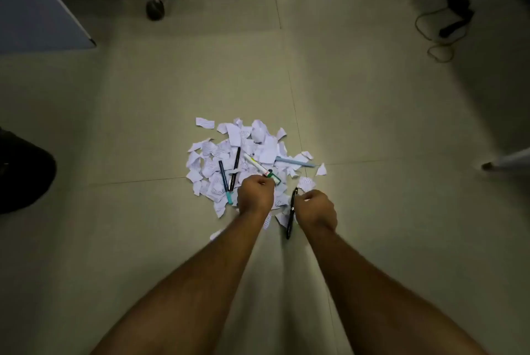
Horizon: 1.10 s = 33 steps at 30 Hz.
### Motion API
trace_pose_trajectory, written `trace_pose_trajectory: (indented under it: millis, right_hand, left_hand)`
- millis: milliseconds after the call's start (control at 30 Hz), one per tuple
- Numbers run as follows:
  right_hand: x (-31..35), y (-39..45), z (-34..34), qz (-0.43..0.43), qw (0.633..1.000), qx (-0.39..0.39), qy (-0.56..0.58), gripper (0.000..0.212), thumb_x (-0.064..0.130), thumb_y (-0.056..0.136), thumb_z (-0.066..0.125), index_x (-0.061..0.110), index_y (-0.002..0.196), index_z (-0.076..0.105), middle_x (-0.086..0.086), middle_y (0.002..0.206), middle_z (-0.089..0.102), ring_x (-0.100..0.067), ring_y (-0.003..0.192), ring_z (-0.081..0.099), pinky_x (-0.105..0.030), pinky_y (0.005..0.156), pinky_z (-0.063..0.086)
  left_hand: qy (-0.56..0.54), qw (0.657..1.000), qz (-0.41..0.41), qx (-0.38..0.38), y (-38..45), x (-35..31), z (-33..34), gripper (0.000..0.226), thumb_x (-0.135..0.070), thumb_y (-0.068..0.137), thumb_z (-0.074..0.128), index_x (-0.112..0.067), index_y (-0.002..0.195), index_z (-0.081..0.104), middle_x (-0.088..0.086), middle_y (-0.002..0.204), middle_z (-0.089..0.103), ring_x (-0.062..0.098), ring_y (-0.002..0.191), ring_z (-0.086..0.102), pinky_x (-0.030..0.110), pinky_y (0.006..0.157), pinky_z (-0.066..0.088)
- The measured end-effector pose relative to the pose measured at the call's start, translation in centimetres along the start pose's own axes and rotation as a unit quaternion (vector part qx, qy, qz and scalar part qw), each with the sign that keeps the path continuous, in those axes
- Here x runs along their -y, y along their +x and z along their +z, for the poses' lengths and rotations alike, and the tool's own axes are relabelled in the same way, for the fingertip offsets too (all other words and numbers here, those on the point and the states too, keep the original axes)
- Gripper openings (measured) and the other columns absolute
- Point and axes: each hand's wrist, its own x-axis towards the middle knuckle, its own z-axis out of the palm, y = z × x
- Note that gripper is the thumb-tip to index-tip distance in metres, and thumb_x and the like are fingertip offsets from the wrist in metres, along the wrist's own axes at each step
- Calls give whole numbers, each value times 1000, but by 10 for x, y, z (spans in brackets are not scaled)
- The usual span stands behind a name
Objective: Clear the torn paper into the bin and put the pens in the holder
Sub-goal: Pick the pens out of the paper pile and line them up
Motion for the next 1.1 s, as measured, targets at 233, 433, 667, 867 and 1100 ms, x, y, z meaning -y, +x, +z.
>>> trace_pose_trajectory:
  millis: [233,433,667,867,1100]
  right_hand:
    - [-22,26,42,-52,997,-19,-61,35,51,86,61,19,100,69,-6,103,72,-30,95,67,-29,75,48]
    - [-25,32,53,-36,999,-16,-37,31,43,83,66,20,104,67,-6,107,71,-29,99,66,-29,76,47]
    - [-24,34,56,-29,998,-39,34,24,42,77,68,21,88,66,1,85,68,-23,78,61,-27,67,47]
    - [-26,38,34,-53,971,-83,219,15,27,79,75,16,87,70,3,73,66,-18,69,62,-24,63,43]
    - [-96,52,4,57,950,-167,259,12,30,80,76,22,86,68,4,73,66,-24,79,67,-28,71,48]
  left_hand:
    - [71,996,-47,-29,49,5,31,46,-51,81,70,-8,97,70,13,100,73,33,91,70,40,78,59]
    - [30,996,-88,-4,73,9,40,50,-51,69,77,-7,91,66,9,96,74,31,85,71,42,77,60]
    - [13,998,-55,5,61,6,35,45,-50,68,72,-11,92,72,8,90,75,28,80,70,34,68,59]
    - [132,986,85,51,41,-13,39,43,-53,75,68,-12,88,72,4,83,71,24,76,62,27,61,41]
    - [276,909,169,265,-5,-24,92,30,-41,72,72,-11,76,67,2,58,62,15,52,61,26,43,46]
